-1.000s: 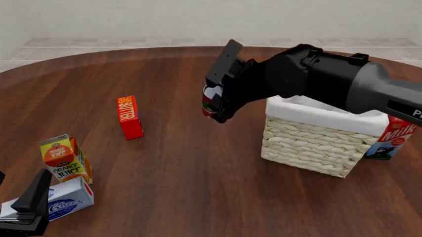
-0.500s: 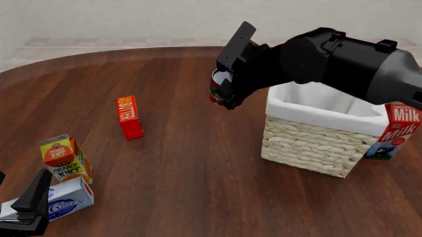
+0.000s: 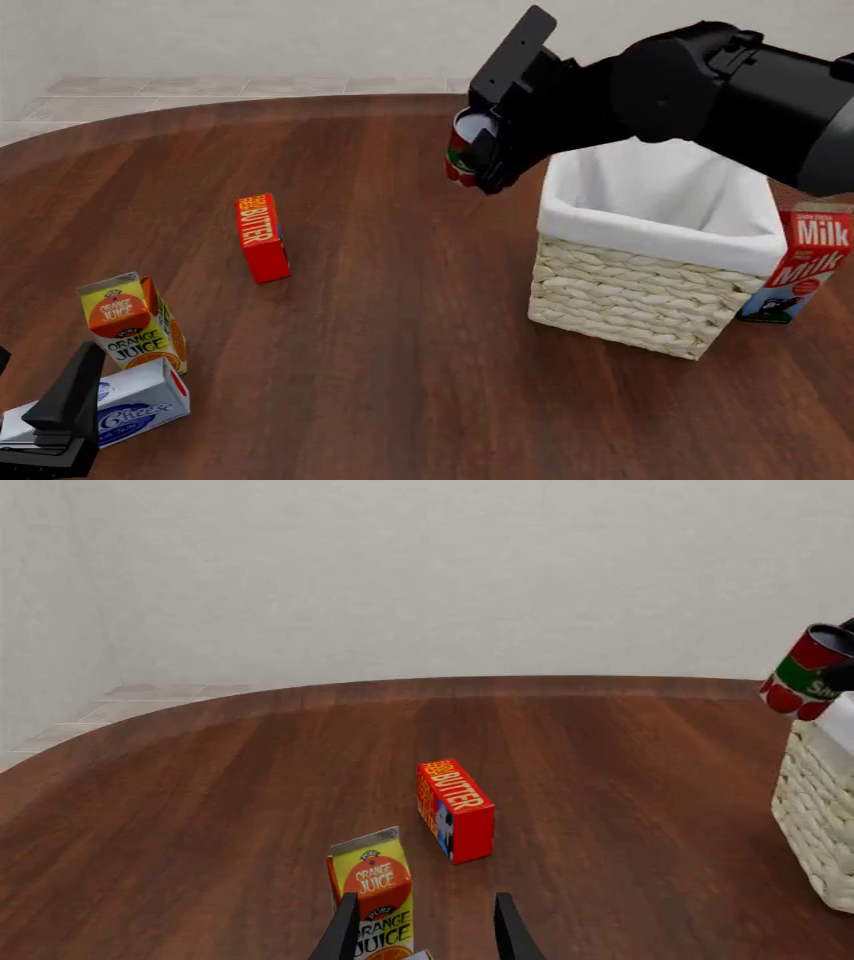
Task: Pick up the alphabet soup and the tomato sauce, and put them in the basket.
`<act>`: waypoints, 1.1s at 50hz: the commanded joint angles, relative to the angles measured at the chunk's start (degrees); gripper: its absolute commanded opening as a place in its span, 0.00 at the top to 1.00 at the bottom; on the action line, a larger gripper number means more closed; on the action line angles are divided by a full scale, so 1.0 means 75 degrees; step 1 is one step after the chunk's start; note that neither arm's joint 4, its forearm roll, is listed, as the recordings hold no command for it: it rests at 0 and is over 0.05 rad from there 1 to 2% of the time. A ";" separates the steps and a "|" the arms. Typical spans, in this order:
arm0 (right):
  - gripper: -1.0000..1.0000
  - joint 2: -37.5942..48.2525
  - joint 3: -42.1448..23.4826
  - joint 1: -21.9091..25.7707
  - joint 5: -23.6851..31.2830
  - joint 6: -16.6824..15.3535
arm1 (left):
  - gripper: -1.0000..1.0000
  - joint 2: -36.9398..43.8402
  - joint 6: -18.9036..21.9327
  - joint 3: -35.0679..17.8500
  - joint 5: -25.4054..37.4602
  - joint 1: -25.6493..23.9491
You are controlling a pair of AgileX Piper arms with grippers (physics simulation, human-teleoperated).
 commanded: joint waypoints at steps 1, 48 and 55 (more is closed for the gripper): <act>1.00 -0.0166 -0.0074 -0.0161 0.0046 0.0150 | 0.00 0.0000 0.0000 0.0000 0.0000 0.0000; 1.00 -0.1027 0.0438 -0.1295 0.0087 0.0132 | 0.00 0.0000 0.0000 0.0000 0.0000 0.0000; 1.00 -0.1135 0.0478 -0.1502 0.0118 0.0083 | 0.00 0.0000 0.0000 0.0000 0.0000 0.0000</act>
